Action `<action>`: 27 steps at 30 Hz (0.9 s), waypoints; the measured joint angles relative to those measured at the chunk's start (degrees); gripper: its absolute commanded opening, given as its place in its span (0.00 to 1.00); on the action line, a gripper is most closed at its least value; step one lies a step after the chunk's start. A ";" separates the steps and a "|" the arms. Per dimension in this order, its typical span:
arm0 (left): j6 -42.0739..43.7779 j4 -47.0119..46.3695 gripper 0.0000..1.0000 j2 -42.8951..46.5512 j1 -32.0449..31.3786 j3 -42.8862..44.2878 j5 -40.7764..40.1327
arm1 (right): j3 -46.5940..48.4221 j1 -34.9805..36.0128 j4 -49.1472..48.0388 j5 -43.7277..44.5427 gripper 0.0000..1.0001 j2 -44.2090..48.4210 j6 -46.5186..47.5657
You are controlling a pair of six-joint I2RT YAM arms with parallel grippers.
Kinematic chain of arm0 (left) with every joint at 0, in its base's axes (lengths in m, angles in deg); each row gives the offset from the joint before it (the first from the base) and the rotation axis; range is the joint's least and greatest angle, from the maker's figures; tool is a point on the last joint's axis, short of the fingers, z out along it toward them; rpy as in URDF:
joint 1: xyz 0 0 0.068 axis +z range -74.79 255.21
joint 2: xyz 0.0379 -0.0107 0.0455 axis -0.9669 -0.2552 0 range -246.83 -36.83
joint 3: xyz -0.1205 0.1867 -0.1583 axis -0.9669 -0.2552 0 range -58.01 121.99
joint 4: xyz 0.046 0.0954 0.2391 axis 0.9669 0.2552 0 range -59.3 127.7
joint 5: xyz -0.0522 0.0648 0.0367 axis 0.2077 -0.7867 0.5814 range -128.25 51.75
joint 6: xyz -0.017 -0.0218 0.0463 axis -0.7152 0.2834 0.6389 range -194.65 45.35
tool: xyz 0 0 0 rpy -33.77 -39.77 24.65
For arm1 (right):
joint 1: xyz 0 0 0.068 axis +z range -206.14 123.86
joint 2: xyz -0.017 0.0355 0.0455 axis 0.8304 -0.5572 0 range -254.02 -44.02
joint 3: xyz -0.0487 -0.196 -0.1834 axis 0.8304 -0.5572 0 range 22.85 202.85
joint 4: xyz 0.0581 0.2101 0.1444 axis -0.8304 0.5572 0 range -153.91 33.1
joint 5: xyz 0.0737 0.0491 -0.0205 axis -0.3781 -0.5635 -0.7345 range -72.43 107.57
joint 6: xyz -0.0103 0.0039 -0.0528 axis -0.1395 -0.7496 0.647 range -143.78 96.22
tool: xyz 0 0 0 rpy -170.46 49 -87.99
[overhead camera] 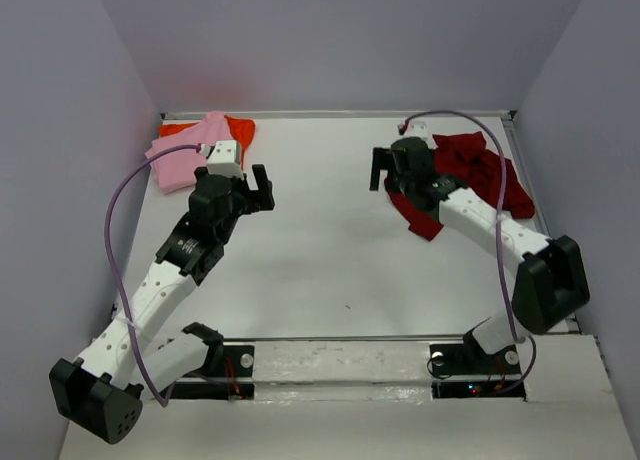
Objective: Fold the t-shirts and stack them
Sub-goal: Pick up the crumpled T-shirt from the corner of the board.
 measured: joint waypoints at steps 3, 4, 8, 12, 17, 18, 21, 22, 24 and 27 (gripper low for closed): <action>0.00 0.00 0.99 0.13 0.00 0.00 0.22 | 15.10 -1.79 2.32 3.19 1.00 -10.91 0.37; -0.02 0.00 0.99 0.13 0.00 0.00 0.26 | 20.33 -2.75 3.74 4.04 1.00 -14.49 0.48; -0.02 -0.02 0.99 0.15 0.00 -0.04 0.42 | 36.92 -8.07 8.07 7.30 1.00 -27.36 -0.42; -0.02 0.00 0.99 0.15 -0.02 -0.04 0.81 | 42.40 -11.34 11.80 11.58 1.00 -34.64 -0.50; -0.04 0.00 0.99 0.13 -0.02 -0.04 1.60 | 44.54 -13.46 16.52 16.61 1.00 -40.02 -0.37; -0.04 0.00 0.99 0.11 -0.02 -0.04 1.81 | 45.57 -13.70 17.20 17.42 1.00 -41.07 -0.20; -0.04 -0.02 0.99 0.11 -0.09 -0.04 2.58 | 51.98 -15.02 17.97 20.33 1.00 -45.92 1.18; -0.07 -0.02 0.99 0.09 -0.13 -0.04 2.75 | 53.51 -15.37 17.99 21.03 1.00 -47.19 1.55; -0.09 -0.04 0.99 -0.09 -0.13 -0.04 3.23 | 55.74 -16.02 18.36 22.25 1.00 -48.94 2.25; -0.13 -0.07 0.99 -0.76 -0.13 -0.04 4.04 | 60.83 -17.20 18.21 23.61 0.99 -52.04 4.07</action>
